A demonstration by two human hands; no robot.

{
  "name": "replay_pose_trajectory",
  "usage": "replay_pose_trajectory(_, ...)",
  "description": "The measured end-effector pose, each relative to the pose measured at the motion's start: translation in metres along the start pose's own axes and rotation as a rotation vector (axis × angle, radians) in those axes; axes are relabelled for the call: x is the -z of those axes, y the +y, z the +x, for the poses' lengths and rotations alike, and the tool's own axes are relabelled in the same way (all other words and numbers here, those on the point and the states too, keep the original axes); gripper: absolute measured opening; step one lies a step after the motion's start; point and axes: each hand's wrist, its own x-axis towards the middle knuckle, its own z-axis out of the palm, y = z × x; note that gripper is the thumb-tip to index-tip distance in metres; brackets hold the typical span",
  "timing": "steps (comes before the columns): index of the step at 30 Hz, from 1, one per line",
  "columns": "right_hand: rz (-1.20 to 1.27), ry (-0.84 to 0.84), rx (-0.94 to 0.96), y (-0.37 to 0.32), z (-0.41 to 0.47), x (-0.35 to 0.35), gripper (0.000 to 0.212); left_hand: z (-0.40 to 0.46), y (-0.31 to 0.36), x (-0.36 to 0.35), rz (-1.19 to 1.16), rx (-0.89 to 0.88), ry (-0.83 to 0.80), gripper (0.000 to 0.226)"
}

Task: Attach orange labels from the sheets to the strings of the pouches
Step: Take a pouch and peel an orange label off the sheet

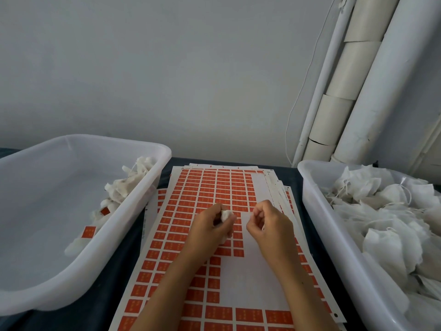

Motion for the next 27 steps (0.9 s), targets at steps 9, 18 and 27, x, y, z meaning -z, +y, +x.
replay_pose_trajectory(9,0.068,0.155,-0.186,0.006,0.002,0.000,0.020,0.000,0.004,0.006,0.004,0.011,-0.071,0.016)
replay_pose_trajectory(18,0.141,0.184,-0.223,0.008,0.005,-0.003,0.018,0.002,0.005,0.005,-0.027,0.047,-0.055,0.017)
replay_pose_trajectory(27,0.207,-0.275,-0.256,0.013,0.005,-0.006,0.010,-0.001,-0.006,0.010,-0.177,0.164,-0.030,0.018)
